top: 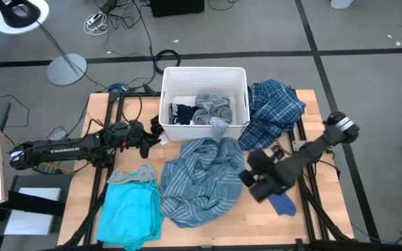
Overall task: Sort clothes
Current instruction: Put the blue sock into the white laundry bin
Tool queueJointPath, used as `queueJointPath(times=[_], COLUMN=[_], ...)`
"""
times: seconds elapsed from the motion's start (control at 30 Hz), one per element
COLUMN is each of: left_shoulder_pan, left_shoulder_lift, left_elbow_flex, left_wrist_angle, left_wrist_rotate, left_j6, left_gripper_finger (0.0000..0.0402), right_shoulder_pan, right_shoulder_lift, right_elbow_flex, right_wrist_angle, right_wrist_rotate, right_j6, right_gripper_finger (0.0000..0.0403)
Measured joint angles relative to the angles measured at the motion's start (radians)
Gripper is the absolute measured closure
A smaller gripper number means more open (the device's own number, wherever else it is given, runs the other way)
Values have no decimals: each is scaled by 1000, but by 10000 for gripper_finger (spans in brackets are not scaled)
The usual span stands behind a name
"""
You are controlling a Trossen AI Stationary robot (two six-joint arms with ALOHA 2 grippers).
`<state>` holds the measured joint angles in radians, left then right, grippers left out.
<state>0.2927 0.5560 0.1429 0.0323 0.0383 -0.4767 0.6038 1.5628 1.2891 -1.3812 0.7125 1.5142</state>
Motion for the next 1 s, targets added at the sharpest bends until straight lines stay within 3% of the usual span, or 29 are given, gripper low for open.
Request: queueJointPath(times=[0.27,0.47,0.77,1.0], left_shoulder_pan=[0,0,0,0], left_shoulder_lift=[0,0,0,0], left_elbow_flex=[0,0,0,0], left_wrist_angle=[0,0,-1,-1], left_wrist_rotate=[0,0,-14,-14], left_j6=[-6,-7,-2,-2], left_gripper_finger=[275,275,275,275], right_shoulder_pan=[90,22,-105,-223], right_shoulder_lift=[-195,-153,-33,93], right_elbow_flex=[-461,-688,-727,-686], right_wrist_angle=[668,1226,1775,1931], right_wrist_rotate=[217,275,312,267], right_j6=[10,-271,-966,-1205], right_gripper_finger=[395,374,296,263])
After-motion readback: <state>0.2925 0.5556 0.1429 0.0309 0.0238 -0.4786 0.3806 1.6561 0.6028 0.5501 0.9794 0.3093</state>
